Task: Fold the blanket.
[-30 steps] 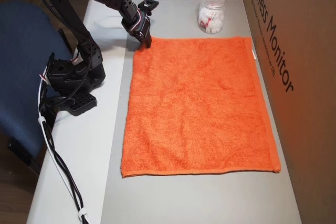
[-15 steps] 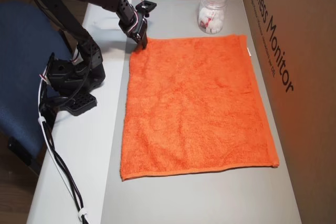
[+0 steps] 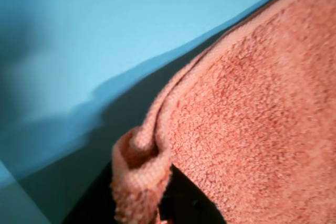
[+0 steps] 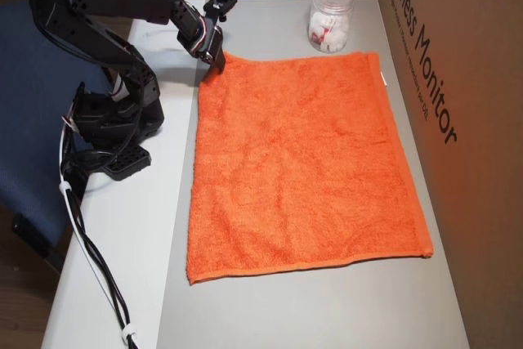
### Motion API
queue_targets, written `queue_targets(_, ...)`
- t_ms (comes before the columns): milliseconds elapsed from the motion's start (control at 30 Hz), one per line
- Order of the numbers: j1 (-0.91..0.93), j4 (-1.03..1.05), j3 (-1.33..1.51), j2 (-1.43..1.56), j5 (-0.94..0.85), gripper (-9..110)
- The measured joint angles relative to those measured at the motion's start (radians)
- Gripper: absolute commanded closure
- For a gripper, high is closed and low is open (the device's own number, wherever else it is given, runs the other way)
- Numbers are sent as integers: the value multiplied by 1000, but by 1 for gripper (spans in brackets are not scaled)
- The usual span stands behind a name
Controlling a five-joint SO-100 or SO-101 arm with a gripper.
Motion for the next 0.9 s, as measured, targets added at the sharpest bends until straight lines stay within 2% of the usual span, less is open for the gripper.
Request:
queue_targets(633,-2,0,-3,285,11,102)
queue_targets(900,69,0,-127,307,11,102)
